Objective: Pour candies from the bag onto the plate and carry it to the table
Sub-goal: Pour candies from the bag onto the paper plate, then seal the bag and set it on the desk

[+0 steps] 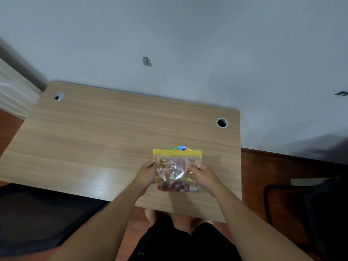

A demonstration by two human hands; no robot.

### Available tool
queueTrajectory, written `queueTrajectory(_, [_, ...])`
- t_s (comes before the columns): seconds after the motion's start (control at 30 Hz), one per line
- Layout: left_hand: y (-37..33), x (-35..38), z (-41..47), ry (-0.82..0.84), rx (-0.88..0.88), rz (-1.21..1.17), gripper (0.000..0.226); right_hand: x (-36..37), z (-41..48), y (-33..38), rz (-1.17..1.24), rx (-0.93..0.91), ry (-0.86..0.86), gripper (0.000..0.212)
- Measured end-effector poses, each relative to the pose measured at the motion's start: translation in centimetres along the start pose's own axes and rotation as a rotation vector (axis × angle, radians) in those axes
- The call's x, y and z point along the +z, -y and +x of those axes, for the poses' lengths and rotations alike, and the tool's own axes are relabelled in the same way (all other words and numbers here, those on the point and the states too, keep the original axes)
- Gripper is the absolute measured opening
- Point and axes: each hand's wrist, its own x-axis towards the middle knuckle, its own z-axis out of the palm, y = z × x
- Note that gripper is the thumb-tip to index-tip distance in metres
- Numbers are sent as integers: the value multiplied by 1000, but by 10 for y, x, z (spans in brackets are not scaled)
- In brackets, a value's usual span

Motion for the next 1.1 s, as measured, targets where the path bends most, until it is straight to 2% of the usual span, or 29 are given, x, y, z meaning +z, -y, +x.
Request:
queueTrajectory(0.13, [-20, -17, -8, -52, 124, -67, 19, 11, 1, 13, -4, -12, 38, 34])
queueTrajectory(0.3, [-46, -43, -15, -39, 210, -51, 30, 32, -5, 42, -12, -51, 56, 23])
queueTrajectory(0.4, [-57, -57, -14, -59, 279, -52, 32, 45, -4, 54, -67, -98, 45, 28])
queueTrajectory(0.5, [-70, -77, -10, -75, 336, -61, 28, 50, 1, 69, -86, -154, 0, 10])
queueTrajectory(0.63, [-87, -106, -4, -132, 440, 66, 21, 50, 7, 86, -308, -218, -16, 39])
queueTrajectory(0.73, [-102, -119, -3, -172, 576, 219, 25, 55, 5, 105, -453, -217, 46, 39])
queueTrajectory(0.77, [-107, -121, -3, -176, 612, 262, 28, 59, 2, 115, -493, -229, 54, 46])
queueTrajectory(0.83, [-117, -125, -2, -169, 672, 332, 29, 68, -5, 134, -567, -296, 13, 73])
queueTrajectory(0.9, [-125, -129, -2, -136, 704, 377, 18, 79, -7, 153, -659, -429, -50, 89])
queueTrajectory(1.0, [-134, -137, -1, -90, 753, 392, 14, 104, -9, 182, -813, -655, -89, 81])
queueTrajectory(1.1, [-145, -140, -6, -50, 752, 322, 8, 133, -6, 202, -904, -748, -84, 57])
